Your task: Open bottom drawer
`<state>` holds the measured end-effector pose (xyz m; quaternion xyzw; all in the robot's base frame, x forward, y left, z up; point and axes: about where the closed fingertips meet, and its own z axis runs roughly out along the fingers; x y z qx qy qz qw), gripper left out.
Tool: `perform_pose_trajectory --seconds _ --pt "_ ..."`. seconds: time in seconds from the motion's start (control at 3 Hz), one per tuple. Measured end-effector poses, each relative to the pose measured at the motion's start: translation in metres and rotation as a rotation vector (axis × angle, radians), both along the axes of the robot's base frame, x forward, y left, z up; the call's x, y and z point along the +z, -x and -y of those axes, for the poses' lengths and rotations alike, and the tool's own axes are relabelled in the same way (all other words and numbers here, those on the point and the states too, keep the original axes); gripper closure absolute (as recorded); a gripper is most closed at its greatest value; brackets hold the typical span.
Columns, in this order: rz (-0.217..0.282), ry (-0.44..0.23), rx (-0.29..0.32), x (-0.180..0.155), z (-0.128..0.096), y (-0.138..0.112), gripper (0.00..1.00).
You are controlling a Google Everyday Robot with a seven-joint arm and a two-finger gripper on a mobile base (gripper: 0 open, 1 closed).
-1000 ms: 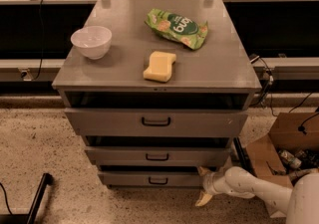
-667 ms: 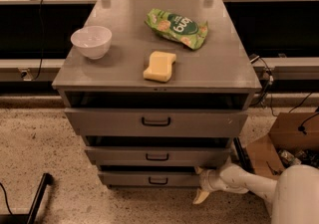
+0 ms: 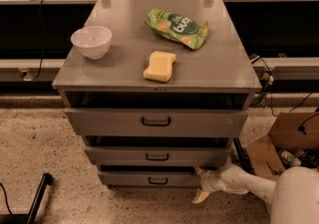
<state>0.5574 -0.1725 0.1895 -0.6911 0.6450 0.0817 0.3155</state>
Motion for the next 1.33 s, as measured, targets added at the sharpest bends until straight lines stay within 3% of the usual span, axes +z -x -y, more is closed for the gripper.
perform_pose_trajectory --seconds 0.33,0.67,1.33 --pt "0.0 -0.003 0.001 -0.0024 0.0006 0.0 0.15" --pt "-0.004 -0.005 0.005 -0.0055 0.0005 -0.0005 0.15" --pt "-0.014 -0.005 0.011 -0.0086 -0.0005 0.0002 0.25"
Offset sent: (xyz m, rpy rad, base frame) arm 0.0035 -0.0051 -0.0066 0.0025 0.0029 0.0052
